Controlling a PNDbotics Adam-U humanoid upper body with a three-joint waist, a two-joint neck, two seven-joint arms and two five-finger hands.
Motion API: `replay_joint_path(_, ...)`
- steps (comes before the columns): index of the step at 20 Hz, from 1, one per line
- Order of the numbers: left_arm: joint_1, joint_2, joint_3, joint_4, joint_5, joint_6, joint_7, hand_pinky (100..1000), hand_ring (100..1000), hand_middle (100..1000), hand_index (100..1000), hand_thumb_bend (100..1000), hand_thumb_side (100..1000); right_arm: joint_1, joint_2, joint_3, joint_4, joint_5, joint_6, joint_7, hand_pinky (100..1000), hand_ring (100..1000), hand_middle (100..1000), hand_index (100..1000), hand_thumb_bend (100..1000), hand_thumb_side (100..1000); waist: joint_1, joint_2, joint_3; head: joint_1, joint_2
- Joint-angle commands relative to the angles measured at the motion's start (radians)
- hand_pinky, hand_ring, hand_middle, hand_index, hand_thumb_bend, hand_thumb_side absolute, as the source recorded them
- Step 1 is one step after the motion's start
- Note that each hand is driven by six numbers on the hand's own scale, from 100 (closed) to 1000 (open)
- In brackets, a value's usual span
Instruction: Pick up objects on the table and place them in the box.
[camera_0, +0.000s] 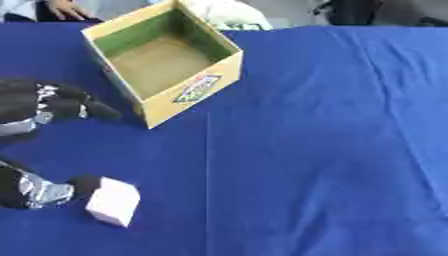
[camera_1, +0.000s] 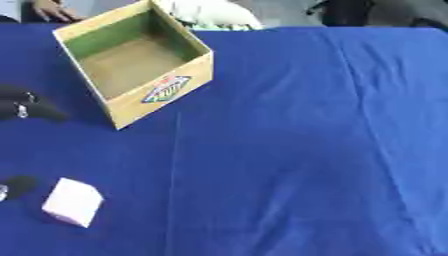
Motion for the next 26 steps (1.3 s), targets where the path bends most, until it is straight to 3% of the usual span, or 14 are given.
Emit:
replay_joint_path(1, 0.006, 0.047, 0.009, -0.014, 0.026, -0.045, -0.007, 724, 842, 752, 920, 389, 830, -0.006, -0.03, -0.008, -0.02, 0.005, 0.0, -0.001, 534, 767, 640, 786, 100, 1000, 0.0, -0.015, -0.002, -0.007, 0.001)
replay_joint_path(5, 0.026, 0.055, 0.003, -0.014, 0.049, -0.081, -0.042, 722, 840, 750, 917, 388, 862, -0.009, -0.032, -0.008, -0.02, 0.005, -0.002, -0.002, 535, 767, 642, 786, 100, 1000, -0.001, -0.015, -0.003, -0.006, 0.004)
replay_joint_path(11, 0.035, 0.048, -0.006, -0.014, 0.035, -0.077, -0.085, 732, 853, 769, 922, 432, 878, -0.01, -0.034, -0.006, -0.02, 0.004, -0.004, -0.001, 535, 767, 642, 786, 100, 1000, -0.001, -0.015, -0.005, 0.005, 0.005)
replay_joint_path(14, 0.037, 0.039, -0.015, -0.014, -0.022, -0.045, -0.09, 737, 857, 774, 926, 486, 887, -0.009, -0.032, -0.006, -0.02, 0.003, -0.003, 0.0, 534, 767, 641, 786, 100, 1000, -0.001, -0.015, -0.005, 0.014, 0.006)
replay_joint_path(19, 0.029, 0.002, -0.042, -0.014, -0.113, 0.034, -0.096, 741, 857, 769, 922, 514, 905, -0.008, -0.028, -0.005, -0.02, 0.001, -0.002, 0.003, 533, 766, 640, 786, 100, 1000, 0.0, -0.013, -0.006, 0.046, 0.012)
replay_joint_path(26, 0.021, -0.055, -0.078, 0.002, -0.187, 0.103, -0.157, 744, 861, 774, 918, 561, 954, -0.008, -0.02, -0.006, -0.02, -0.003, 0.0, 0.006, 531, 765, 638, 784, 100, 1000, 0.001, -0.005, -0.011, 0.063, 0.011)
